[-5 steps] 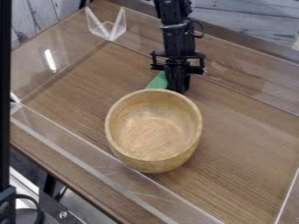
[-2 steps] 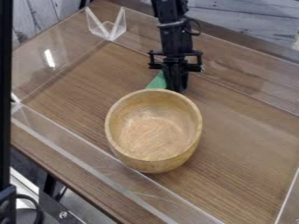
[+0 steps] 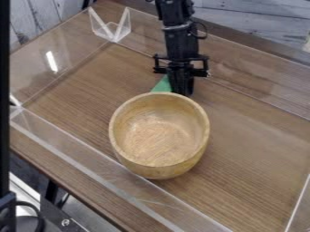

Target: Remove the green block from inside the brown bowl and put it on the table

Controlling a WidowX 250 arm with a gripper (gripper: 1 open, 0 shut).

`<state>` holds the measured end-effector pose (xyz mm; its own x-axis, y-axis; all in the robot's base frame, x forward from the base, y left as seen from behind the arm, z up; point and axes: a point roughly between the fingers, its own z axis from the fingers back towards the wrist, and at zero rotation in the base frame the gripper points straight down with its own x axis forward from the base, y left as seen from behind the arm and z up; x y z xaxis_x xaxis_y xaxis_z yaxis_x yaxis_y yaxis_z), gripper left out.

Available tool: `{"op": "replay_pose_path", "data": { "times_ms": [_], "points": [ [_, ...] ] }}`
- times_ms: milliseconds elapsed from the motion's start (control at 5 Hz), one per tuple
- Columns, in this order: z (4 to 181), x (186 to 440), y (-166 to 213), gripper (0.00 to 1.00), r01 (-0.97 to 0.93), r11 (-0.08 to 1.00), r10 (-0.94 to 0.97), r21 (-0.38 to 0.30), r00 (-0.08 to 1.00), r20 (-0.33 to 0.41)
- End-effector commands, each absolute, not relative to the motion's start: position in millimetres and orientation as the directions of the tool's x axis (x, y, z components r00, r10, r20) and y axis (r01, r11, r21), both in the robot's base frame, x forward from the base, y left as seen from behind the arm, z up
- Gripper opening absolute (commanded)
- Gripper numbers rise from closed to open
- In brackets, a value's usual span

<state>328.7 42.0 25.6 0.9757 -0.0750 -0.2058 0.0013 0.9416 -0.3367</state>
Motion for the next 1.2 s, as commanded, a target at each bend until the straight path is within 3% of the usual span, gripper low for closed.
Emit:
{"op": "replay_pose_path", "data": {
  "times_ms": [0,800,1000],
  "points": [
    [57.8,335,45,0.00,0.046,0.951,-0.088,-0.304,0.988,-0.127],
    [72.1,346,52,0.00,0.024,0.957,-0.049,-0.289,0.996,-0.079],
    [84.7,346,61,0.00,0.021,0.959,-0.042,-0.283,0.997,-0.068]
  ]
}}
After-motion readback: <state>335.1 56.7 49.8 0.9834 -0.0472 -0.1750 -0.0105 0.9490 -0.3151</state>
